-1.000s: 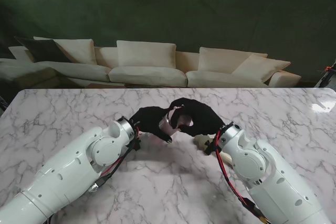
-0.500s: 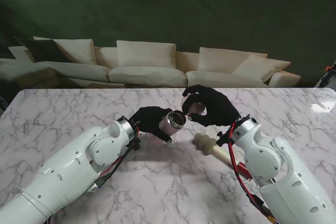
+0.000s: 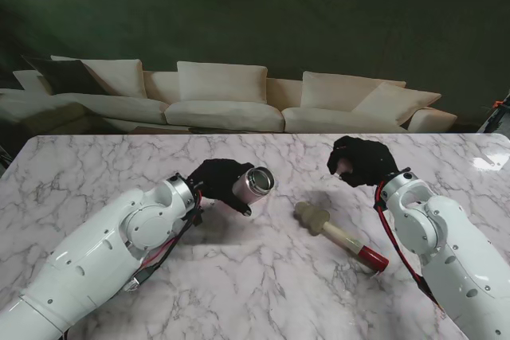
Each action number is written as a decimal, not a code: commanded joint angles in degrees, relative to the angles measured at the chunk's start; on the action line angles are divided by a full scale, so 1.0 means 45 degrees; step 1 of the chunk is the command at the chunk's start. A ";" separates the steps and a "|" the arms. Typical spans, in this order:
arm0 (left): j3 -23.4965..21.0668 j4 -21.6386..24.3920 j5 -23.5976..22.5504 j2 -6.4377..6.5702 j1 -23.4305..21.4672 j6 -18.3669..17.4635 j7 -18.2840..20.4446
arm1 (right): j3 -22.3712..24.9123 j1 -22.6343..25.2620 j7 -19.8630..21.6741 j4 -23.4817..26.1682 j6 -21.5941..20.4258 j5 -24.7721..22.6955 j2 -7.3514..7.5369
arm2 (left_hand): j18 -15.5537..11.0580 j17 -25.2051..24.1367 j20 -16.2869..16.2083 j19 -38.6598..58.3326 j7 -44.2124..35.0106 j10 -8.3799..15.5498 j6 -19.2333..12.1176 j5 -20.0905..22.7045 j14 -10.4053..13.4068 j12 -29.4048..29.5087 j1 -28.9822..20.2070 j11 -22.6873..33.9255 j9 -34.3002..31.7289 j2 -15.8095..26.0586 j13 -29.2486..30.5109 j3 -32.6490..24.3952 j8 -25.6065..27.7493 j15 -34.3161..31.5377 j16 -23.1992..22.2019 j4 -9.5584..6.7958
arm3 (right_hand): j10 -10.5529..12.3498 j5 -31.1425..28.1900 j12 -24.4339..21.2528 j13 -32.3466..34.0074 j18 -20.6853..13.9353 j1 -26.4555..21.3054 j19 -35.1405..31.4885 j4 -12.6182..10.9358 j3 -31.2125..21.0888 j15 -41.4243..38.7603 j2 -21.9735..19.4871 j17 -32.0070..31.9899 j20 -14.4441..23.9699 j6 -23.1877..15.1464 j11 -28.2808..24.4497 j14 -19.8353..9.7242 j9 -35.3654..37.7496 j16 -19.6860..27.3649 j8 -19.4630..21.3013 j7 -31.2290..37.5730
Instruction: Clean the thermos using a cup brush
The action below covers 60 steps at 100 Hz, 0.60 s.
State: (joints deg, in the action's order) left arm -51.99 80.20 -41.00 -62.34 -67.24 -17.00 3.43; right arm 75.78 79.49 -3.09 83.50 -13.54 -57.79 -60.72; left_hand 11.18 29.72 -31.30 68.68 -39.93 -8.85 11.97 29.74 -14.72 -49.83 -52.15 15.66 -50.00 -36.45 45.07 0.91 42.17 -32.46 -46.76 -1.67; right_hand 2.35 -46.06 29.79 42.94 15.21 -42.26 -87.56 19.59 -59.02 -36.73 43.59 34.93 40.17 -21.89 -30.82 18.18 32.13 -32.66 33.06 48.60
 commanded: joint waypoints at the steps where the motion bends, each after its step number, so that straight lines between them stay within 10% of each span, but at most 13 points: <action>1: -0.0052 0.0101 -0.0033 0.0058 0.0012 -0.0071 0.0194 | -0.0179 -0.0321 0.0044 -0.0992 0.0471 -0.0193 0.0187 | -0.0848 0.0261 -0.0251 0.0548 -0.1216 0.0944 -0.2215 0.1317 0.0170 -0.0593 -0.4618 0.1310 -0.0607 0.5023 0.0614 -0.4233 0.0390 -0.1359 -0.0396 -0.0162 | -0.0130 0.0051 0.1162 0.1335 -0.1896 -0.2045 -0.0425 -0.1059 -0.2266 -0.3566 -0.3364 0.0335 -0.0153 0.1160 -0.2765 -0.3614 0.2450 -0.0826 -0.0137 0.0394; 60: -0.0052 -0.0023 -0.0128 0.0069 0.0060 -0.0230 0.0135 | -0.3162 -0.2045 0.0315 -0.4349 0.2651 -0.0911 0.0537 | -0.0860 0.0281 -0.0255 0.0549 -0.1211 0.0973 -0.2235 0.1317 0.0185 -0.0597 -0.4596 0.1317 -0.0611 0.5034 0.0616 -0.4221 0.0408 -0.1354 -0.0397 -0.0166 | -0.0038 0.1546 -0.1027 -0.0023 -0.2084 -0.1345 0.0031 -0.1732 -0.0359 -0.2188 -0.4477 -0.0886 -0.0413 0.0952 -0.1985 -0.3746 0.0948 -0.0458 -0.0939 -0.0169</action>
State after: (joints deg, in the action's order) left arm -52.24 80.08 -41.55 -62.07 -67.28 -17.77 3.40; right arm 62.28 70.42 -2.76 64.68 -2.60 -61.66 -58.42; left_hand 11.18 29.73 -31.30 68.68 -39.93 -8.85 11.97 29.74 -14.72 -49.83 -52.15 15.66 -50.00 -36.45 45.07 0.91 42.16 -32.48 -46.76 -1.67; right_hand 1.43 -41.00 26.10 42.30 14.73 -41.69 -87.46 18.69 -53.94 -39.03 38.38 33.27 38.65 -21.52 -30.45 17.44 30.58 -32.70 30.20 47.88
